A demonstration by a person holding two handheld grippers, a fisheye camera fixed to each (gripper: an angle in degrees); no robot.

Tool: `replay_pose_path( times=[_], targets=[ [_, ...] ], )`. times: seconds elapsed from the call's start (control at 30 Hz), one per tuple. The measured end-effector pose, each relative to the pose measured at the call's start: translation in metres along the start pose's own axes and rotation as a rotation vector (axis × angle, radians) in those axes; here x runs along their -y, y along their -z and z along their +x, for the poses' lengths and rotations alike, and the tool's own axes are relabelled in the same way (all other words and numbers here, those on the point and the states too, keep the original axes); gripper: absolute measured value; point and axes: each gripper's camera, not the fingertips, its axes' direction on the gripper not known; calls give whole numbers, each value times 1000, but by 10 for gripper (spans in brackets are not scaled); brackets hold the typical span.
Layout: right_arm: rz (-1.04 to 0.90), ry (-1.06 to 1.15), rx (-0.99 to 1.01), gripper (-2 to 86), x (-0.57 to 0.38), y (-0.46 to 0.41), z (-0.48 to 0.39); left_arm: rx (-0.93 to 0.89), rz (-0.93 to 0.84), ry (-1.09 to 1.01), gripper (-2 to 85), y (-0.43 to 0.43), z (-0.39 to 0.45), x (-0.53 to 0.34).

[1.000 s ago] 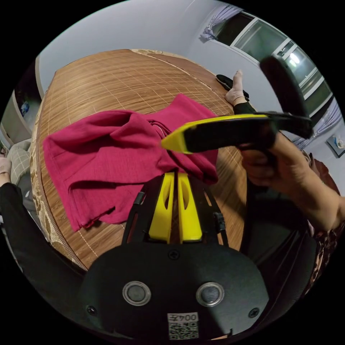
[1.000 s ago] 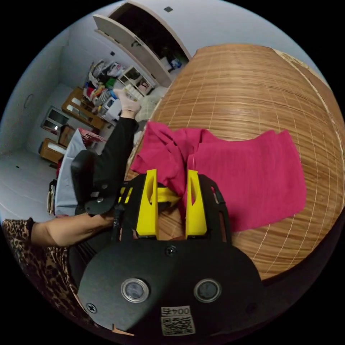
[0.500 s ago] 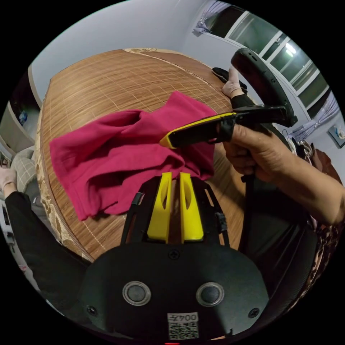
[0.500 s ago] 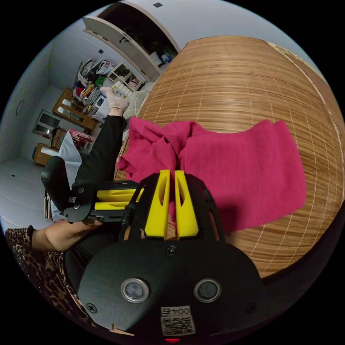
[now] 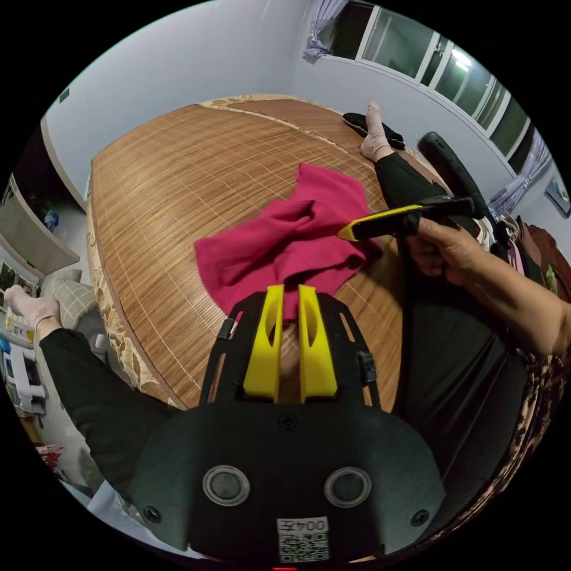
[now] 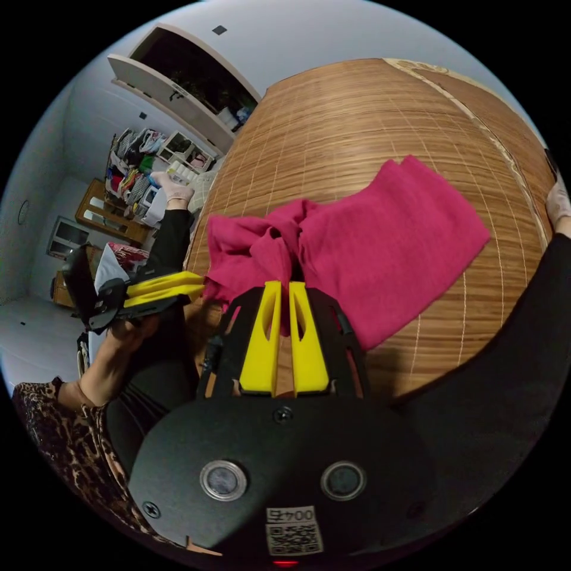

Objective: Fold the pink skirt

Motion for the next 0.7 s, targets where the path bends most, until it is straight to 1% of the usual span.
replay_pose_path(
  times=[0.13, 0.27, 0.47, 0.53, 0.7],
  targets=[
    [0, -26, 5, 35, -13, 3, 6, 36, 12, 20, 40, 10, -2, 2],
    [16, -54, 35, 36, -20, 4, 9, 48, 42, 36, 75, 21, -11, 4],
    [28, -61, 38, 35, -31, 2, 6, 79, 22, -57, 134, 20, -12, 31],
    [30, -57, 35, 35, -34, 3, 4, 65, 7, -82, 144, 16, -12, 41],
    [31, -59, 45, 35, -45, 5, -3, -50, -60, -111, 146, -1, -5, 62]
  ],
)
